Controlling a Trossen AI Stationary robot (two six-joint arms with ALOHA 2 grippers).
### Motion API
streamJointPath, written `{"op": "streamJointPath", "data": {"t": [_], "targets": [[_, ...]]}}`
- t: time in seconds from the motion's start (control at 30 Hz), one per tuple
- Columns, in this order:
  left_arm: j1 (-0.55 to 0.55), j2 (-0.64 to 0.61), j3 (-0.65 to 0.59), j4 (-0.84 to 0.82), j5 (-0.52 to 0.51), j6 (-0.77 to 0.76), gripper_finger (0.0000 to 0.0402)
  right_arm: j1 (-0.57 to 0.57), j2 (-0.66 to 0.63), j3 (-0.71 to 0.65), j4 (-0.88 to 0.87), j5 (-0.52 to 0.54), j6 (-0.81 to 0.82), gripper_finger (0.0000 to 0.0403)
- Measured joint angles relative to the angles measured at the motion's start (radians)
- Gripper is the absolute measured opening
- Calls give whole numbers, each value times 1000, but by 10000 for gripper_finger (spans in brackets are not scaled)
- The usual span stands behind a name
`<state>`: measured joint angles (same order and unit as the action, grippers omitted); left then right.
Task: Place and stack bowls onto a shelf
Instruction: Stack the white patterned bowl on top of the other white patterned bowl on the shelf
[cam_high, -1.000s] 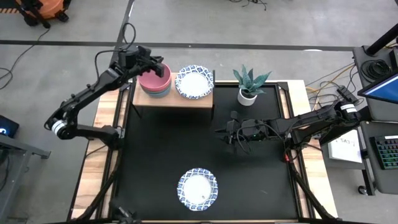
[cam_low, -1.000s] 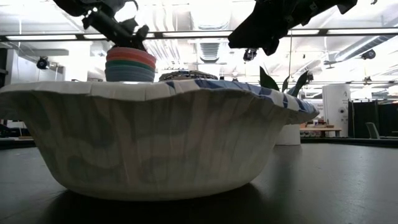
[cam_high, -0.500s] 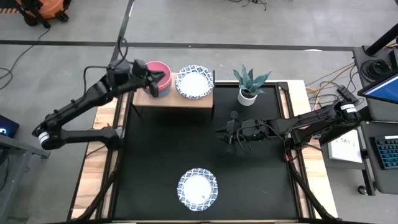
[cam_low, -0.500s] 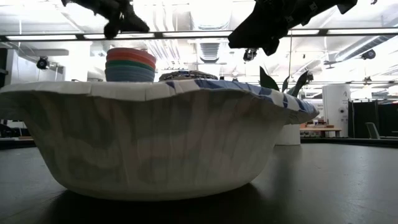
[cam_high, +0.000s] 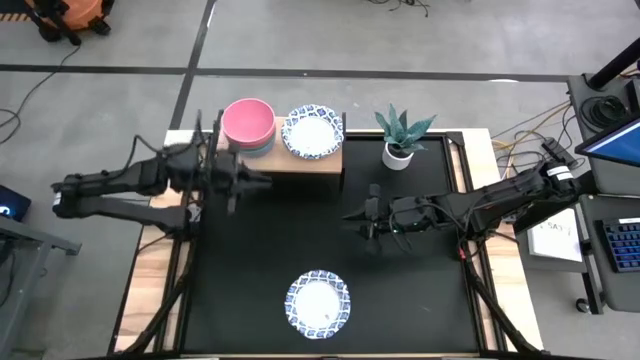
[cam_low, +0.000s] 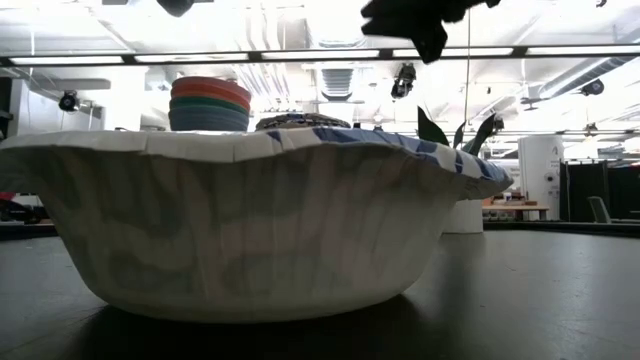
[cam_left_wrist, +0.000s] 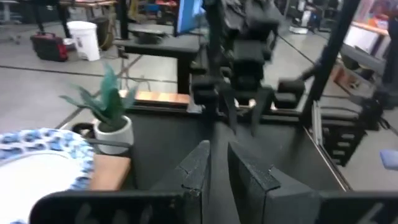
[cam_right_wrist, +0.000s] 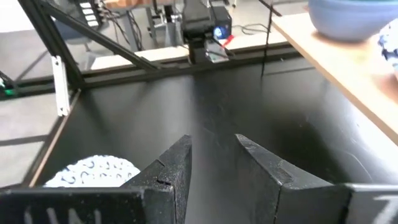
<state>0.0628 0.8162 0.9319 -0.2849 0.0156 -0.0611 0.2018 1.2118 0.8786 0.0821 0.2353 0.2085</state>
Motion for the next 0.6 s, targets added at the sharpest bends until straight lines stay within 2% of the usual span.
{"op": "streamJointPath", "data": {"t": [0.1,0.23,0.6], "targets": [[-79,0,-57,64,-48,-2,37,11,18,38,-17,1,1,107],[-142,-3,-120,140,-51,15,37,29,92,131,-116,-4,1,107],[-159,-58,-178,152,-52,27,37,67,372,477,-604,-78,61,111]]}}
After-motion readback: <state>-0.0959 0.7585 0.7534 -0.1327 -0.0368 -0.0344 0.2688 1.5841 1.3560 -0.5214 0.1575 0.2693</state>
